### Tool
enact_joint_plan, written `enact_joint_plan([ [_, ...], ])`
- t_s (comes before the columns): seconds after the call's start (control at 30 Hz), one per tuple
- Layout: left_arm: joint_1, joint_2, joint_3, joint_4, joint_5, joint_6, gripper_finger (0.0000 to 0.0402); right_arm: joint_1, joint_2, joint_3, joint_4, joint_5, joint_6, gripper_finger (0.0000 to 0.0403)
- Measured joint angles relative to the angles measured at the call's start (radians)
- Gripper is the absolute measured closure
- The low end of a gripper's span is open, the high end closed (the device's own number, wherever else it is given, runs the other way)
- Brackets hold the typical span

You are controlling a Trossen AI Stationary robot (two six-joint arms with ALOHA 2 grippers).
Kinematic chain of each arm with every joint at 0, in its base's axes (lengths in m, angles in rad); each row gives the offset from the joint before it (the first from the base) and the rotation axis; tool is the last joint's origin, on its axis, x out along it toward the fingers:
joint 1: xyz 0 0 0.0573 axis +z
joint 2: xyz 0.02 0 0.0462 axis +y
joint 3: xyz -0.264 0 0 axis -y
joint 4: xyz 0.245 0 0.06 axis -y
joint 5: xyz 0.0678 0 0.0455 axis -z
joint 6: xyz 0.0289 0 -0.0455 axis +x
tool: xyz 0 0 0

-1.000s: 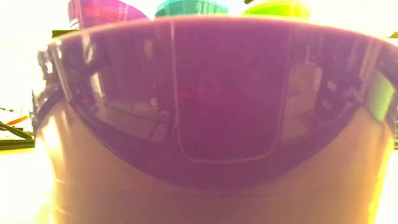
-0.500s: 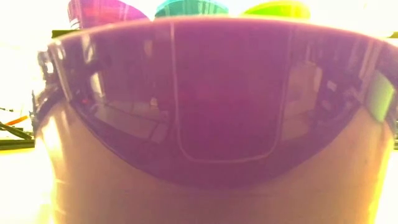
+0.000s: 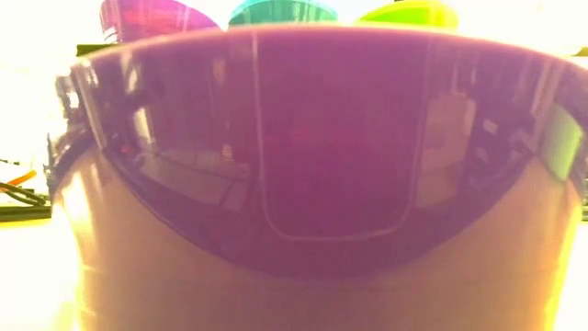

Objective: Pick & Place Mini bowls
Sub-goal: Stack the top violet bowl on the violet bowl on the shelf

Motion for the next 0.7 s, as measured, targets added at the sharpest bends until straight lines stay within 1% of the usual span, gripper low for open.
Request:
enact_joint_plan([
  [0.07, 0.045, -0.007, 0.0, -0.046, 0.047, -0.03, 0.0319, -0.054, 0.024, 0.0, 0.001, -0.038, -0.012, 0.0335],
  [0.23, 0.129, -0.012, 0.0, -0.113, 0.131, -0.064, 0.0319, -0.173, 0.092, 0.0, 0.002, -0.065, -0.027, 0.0335],
  [0.33, 0.145, -0.005, 0.0, -0.124, 0.18, -0.08, 0.0319, -0.247, 0.132, 0.0, -0.004, -0.16, -0.044, 0.0335],
  [0.4, 0.146, 0.003, 0.0, -0.125, 0.19, -0.07, 0.0319, -0.287, 0.159, 0.0, -0.007, -0.221, -0.043, 0.0335],
  [0.6, 0.146, 0.015, -0.001, -0.128, 0.193, -0.043, 0.0319, -0.352, 0.241, 0.0, -0.007, -0.228, -0.024, 0.0335],
  [0.7, 0.146, 0.021, -0.001, -0.128, 0.193, -0.031, 0.0319, -0.373, 0.28, 0.0, -0.011, -0.227, -0.042, 0.0335],
])
